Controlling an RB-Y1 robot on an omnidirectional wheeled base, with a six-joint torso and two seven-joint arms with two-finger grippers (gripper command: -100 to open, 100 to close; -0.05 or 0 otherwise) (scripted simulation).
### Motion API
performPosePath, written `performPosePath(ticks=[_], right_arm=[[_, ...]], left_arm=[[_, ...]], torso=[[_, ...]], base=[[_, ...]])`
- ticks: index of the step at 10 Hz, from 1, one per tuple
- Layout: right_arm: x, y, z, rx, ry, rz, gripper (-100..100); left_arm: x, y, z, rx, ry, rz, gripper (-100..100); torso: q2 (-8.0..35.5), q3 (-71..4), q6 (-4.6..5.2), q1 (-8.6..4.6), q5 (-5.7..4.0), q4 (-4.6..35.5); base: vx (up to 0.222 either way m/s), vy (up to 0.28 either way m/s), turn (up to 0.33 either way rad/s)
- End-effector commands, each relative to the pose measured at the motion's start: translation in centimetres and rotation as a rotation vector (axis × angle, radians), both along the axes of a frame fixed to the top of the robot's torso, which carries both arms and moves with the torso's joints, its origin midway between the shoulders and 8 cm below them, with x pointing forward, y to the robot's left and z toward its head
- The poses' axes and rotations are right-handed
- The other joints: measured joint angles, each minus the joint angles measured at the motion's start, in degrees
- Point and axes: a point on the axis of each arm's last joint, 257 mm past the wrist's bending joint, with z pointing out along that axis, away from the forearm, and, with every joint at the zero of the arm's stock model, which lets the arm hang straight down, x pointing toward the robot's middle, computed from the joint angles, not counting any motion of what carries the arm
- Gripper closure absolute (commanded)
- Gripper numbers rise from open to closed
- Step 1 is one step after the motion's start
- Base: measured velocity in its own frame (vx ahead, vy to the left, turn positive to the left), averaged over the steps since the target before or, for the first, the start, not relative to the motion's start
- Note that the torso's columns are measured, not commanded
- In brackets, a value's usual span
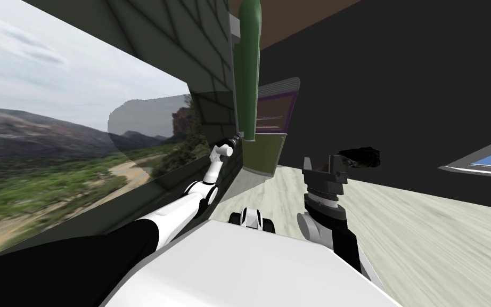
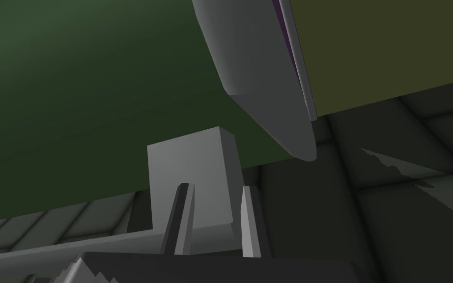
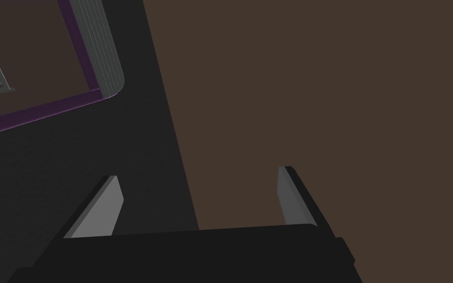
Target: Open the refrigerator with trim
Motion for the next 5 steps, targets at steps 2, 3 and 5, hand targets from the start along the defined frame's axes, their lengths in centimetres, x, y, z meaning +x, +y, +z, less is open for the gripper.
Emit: performPosePath(ticks=[2, 3, 5], right_arm=[[0.0, 0.0, 0.0, 0.0, 0.0, 0.0, 0], [0.0, 0.0, 0.0, 0.0, 0.0, 0.0, 0], [0.0, 0.0, 0.0, 0.001, 0.0, 0.0, 0]], left_arm=[[-0.6, -1.0, 1.3, -0.002, -0.023, -0.032, 100], [-0.7, -1.5, 1.0, 0.0, 0.008, -0.046, -100], [-1.0, -1.4, 2.1, -0.001, 0.008, -0.051, -100]], torso=[[0.0, 0.0, 0.02, 0.18, 0.03, 0.0], [-0.2, -0.2, 0.05, -0.13, -0.05, 0.1], [0.4, 0.3, 0.08, -1.06, -0.27, -0.1]], base=[[-0.006, 0.321, -0.049], [-0.006, 0.096, 0.031], [0.03, -0.049, 0.045]])
